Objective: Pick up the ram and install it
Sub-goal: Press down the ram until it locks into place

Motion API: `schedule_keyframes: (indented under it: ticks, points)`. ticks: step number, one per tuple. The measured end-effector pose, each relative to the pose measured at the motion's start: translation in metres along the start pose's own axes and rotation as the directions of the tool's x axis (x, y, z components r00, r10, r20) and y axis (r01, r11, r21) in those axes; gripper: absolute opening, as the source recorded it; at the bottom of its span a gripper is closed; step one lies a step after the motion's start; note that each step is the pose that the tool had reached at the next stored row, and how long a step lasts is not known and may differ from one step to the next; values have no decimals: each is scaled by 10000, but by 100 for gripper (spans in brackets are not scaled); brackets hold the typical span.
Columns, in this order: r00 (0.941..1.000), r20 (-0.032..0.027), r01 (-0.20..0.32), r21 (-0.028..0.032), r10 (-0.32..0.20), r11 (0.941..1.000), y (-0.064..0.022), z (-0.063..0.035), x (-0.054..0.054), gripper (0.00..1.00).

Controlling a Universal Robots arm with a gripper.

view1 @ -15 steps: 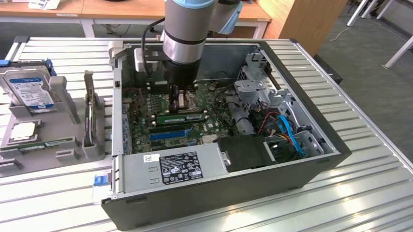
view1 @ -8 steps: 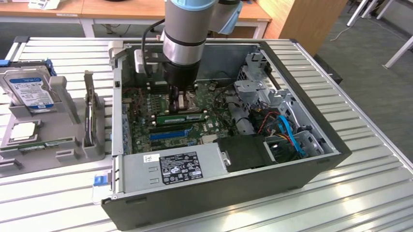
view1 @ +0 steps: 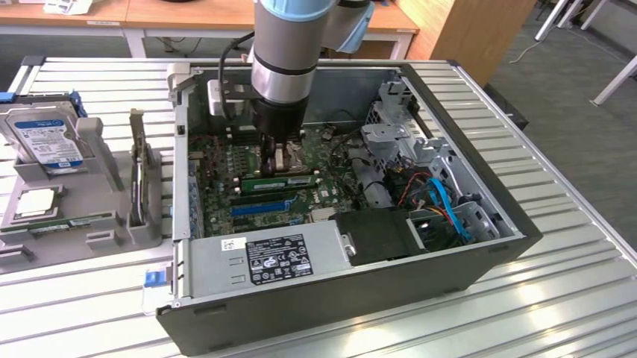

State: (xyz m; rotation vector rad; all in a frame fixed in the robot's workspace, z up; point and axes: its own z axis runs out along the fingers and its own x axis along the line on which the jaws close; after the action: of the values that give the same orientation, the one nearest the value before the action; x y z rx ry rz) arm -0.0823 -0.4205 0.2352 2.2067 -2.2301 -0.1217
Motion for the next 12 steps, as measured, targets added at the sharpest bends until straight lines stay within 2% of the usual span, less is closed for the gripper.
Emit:
schedule_keyframes:
  ticks: [12]
  points:
    - [10000, 0, 0, -1, 0, 10000, -2, 38, 2, 10]
